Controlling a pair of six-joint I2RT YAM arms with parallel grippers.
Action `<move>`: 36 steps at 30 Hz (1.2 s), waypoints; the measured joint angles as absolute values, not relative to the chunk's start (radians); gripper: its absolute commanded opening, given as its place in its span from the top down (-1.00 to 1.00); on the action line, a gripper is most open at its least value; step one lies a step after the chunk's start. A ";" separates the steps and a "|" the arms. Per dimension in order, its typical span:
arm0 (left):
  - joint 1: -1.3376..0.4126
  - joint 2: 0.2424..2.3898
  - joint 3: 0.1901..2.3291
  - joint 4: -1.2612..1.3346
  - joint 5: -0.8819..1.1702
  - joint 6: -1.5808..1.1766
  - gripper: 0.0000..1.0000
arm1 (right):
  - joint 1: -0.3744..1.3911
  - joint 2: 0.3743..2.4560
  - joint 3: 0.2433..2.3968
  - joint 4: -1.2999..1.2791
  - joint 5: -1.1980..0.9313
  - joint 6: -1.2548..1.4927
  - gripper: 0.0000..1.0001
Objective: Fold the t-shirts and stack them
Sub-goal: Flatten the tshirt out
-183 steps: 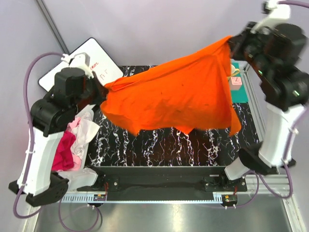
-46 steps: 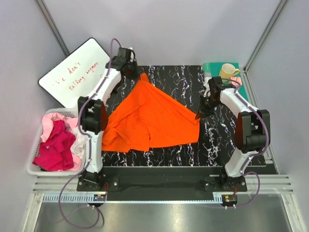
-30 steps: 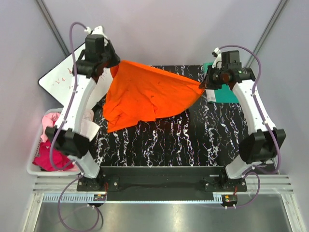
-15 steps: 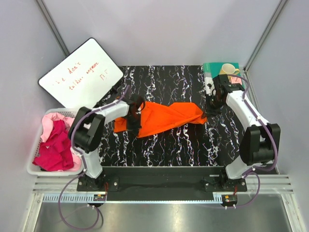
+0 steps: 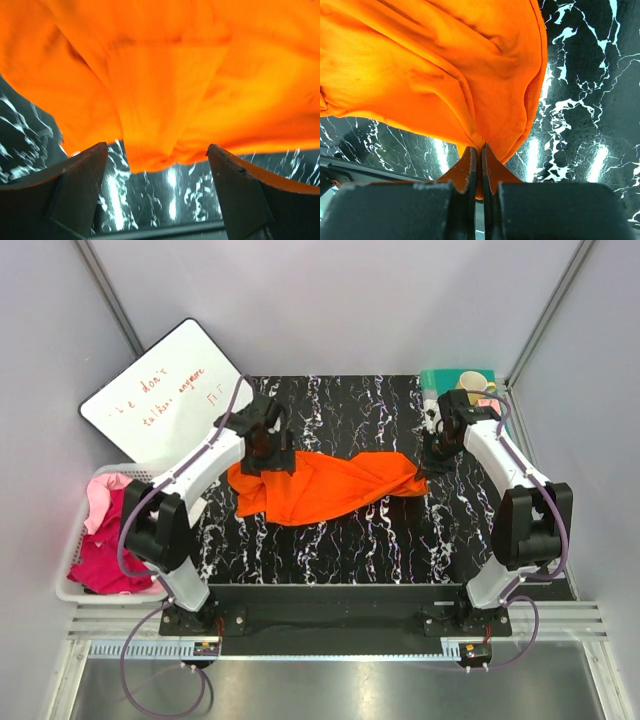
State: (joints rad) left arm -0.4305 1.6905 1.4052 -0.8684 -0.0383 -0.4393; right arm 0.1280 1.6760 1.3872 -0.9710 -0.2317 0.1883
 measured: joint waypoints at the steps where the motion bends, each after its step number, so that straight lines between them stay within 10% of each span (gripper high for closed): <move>1: -0.424 1.699 1.420 -0.865 -0.042 -0.436 -0.58 | 0.128 1.678 1.387 -0.971 -0.233 0.188 1.00; 36: -0.282 2.053 1.610 -0.871 -0.066 -0.346 -0.13 | 0.128 1.728 1.387 -0.970 -0.254 0.187 1.00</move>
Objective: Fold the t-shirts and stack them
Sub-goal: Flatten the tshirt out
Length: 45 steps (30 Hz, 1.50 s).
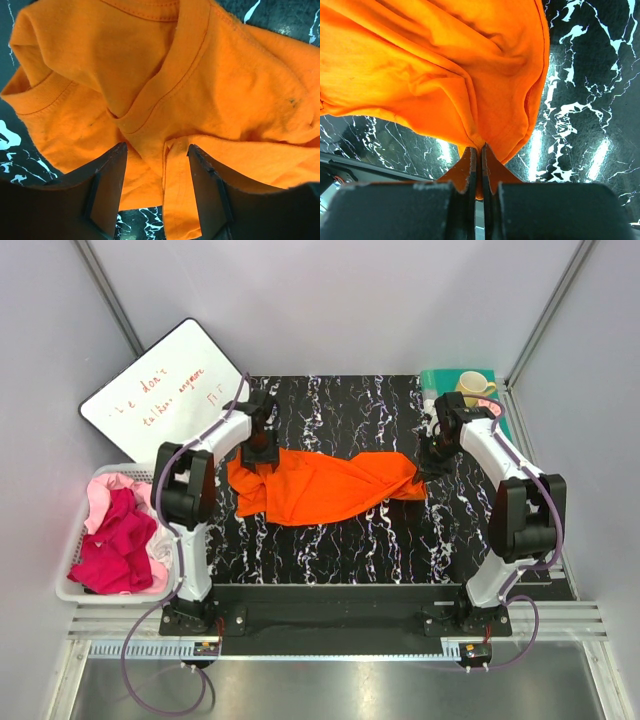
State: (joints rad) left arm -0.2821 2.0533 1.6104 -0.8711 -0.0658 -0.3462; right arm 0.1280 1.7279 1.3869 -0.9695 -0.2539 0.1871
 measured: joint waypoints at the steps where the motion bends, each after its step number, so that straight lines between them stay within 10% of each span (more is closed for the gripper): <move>1: -0.282 2.051 1.608 -0.870 -0.064 -0.345 -0.13 | 0.128 1.729 1.387 -0.969 -0.254 0.187 1.00; 33: -0.376 1.990 1.544 -0.834 -0.093 -0.337 -0.04 | 0.128 1.735 1.352 -0.963 -0.257 0.180 1.00; 39: -0.374 2.053 1.566 -0.825 -0.093 -0.341 0.26 | 0.128 1.735 1.352 -0.963 -0.257 0.179 1.00; 43: -0.374 2.085 1.567 -0.826 -0.096 -0.344 1.00 | 0.128 1.735 1.352 -0.963 -0.257 0.179 1.00; 45: -0.373 2.084 1.569 -0.827 -0.097 -0.342 1.00 | 0.128 1.735 1.352 -0.963 -0.258 0.179 1.00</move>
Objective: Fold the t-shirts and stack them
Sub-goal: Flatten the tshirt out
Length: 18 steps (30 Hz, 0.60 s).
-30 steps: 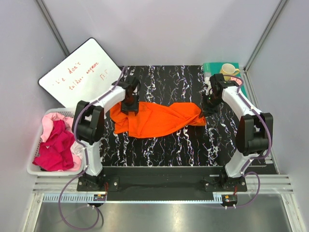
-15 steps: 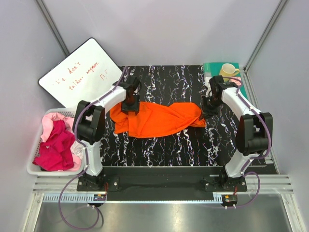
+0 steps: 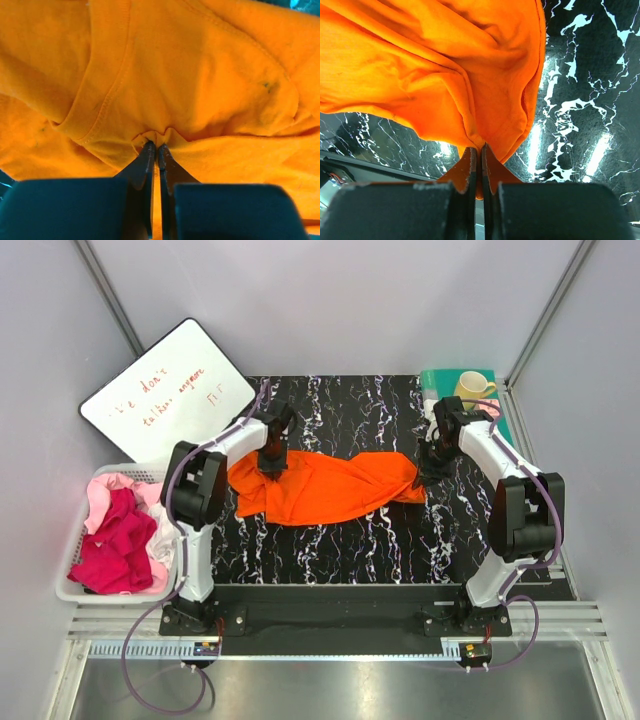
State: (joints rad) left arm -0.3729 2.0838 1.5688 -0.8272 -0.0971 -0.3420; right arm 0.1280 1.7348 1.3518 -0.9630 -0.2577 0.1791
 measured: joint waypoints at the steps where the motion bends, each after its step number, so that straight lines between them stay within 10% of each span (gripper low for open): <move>1: -0.373 2.083 1.569 -0.828 -0.099 -0.346 1.00 | 0.128 1.735 1.352 -0.963 -0.258 0.179 1.00; 18: -0.305 1.617 1.578 -0.850 -0.217 -0.420 1.00 | 0.128 1.733 1.530 -0.987 -0.278 0.182 1.00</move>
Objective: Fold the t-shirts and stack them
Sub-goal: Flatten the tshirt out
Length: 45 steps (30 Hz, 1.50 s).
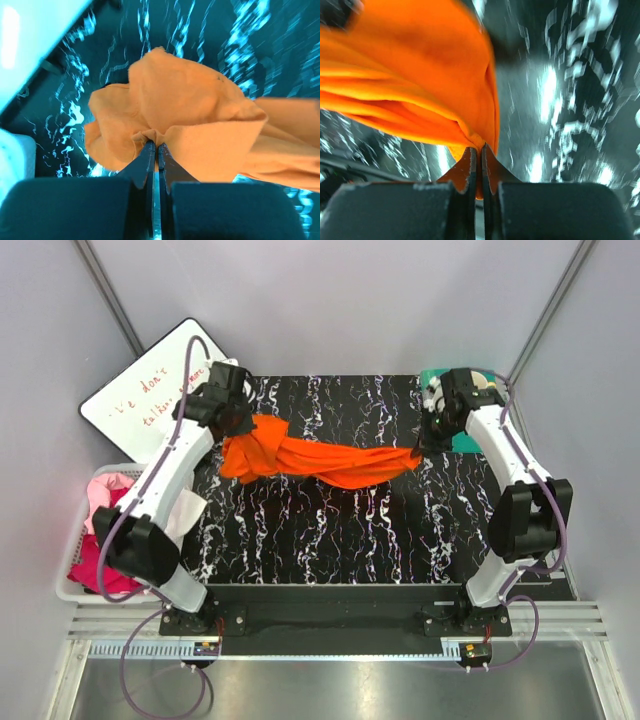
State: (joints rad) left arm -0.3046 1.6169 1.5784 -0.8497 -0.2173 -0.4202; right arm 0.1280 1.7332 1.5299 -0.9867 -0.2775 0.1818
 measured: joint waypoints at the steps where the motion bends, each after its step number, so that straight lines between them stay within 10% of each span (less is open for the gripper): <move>1: -0.302 1.594 1.585 -0.852 -0.221 -0.427 0.98 | 0.128 1.732 1.558 -0.984 -0.276 0.182 1.00; 13: -0.272 1.696 1.547 -0.895 -0.141 -0.423 0.63 | 0.128 1.704 1.561 -0.988 -0.270 0.163 1.00; 17: -0.278 1.784 1.420 -0.896 -0.113 -0.419 0.02 | 0.128 1.705 1.526 -0.995 -0.270 0.160 1.00; 22: -0.279 1.805 1.375 -0.896 -0.109 -0.406 -0.07 | 0.128 1.705 1.526 -0.994 -0.270 0.156 1.00; 30: -0.279 1.834 1.425 -0.859 -0.091 -0.390 0.00 | 0.128 1.707 1.526 -0.994 -0.271 0.154 1.00; 36: -0.279 1.943 1.503 -0.826 -0.070 -0.385 1.00 | 0.128 1.723 1.526 -0.994 -0.271 0.153 1.00; 45: -0.279 1.915 1.513 -0.846 -0.077 -0.374 1.00 | 0.128 1.738 1.526 -0.993 -0.274 0.154 1.00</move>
